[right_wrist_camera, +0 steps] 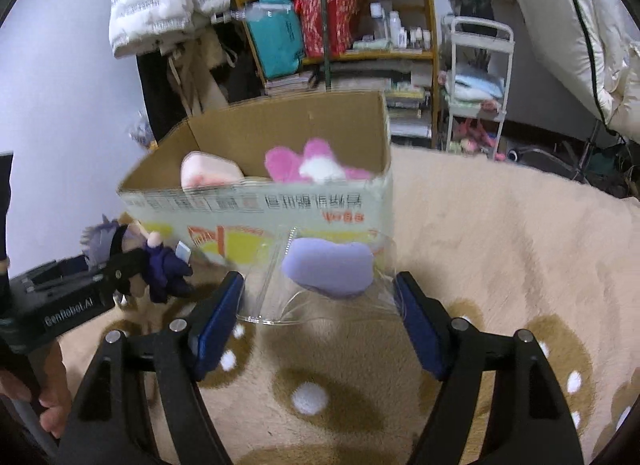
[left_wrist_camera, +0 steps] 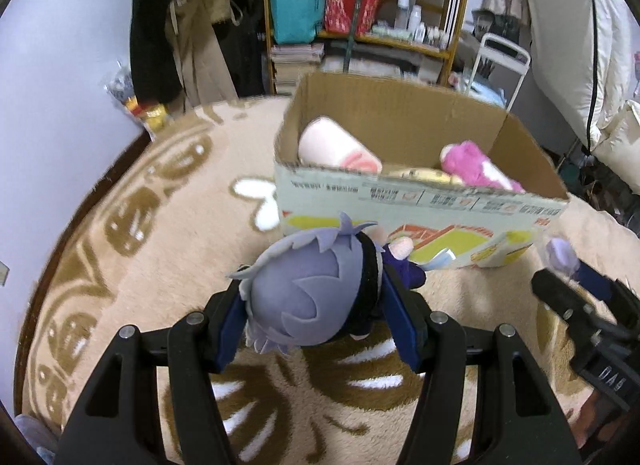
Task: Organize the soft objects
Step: 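Lift the doll and clear bag into the box and open both grippers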
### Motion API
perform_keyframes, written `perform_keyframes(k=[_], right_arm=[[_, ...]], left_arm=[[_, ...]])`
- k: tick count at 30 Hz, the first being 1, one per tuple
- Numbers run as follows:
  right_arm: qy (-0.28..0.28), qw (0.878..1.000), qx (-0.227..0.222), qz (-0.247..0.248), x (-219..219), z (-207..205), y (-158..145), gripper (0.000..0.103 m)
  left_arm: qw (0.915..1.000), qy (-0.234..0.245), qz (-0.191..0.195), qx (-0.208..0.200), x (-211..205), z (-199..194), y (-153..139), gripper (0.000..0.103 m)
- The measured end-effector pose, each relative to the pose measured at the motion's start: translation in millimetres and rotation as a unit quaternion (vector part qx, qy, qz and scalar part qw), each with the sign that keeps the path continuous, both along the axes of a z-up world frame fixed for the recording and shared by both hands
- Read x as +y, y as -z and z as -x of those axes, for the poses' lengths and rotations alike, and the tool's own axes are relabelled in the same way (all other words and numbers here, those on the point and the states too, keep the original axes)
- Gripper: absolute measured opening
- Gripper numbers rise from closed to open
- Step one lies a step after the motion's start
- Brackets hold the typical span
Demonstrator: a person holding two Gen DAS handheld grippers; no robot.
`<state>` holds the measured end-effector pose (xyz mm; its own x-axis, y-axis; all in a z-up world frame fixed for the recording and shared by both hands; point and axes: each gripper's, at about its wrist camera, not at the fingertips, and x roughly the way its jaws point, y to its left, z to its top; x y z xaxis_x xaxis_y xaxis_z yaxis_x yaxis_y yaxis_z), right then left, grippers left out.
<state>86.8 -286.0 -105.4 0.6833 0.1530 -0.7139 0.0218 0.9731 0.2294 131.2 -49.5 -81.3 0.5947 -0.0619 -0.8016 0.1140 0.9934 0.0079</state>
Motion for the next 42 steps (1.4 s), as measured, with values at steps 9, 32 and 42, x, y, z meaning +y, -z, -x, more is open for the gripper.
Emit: perform_keyframes(k=[9,32,42], right_arm=[[0.012,0.998,-0.067,-0.014,-6.0,9.7,-35.7,0.08],[-0.023,0.984,-0.178,-0.004,0.7,-19.9,-102.5,0.081],[-0.034,0.982,-0.184,0.007,-0.4,-52.6,-94.9,0.081]], left_arm=[[0.9906,-0.013,-0.03,-0.133,6.0,33.0,-50.1,0.061],[0.9569,0.011,-0.035,-0.288,-8.5,32.0,-129.9,0.061],[0.9616,0.001,-0.015,-0.274,-7.8,0.7,-127.5,0.062]])
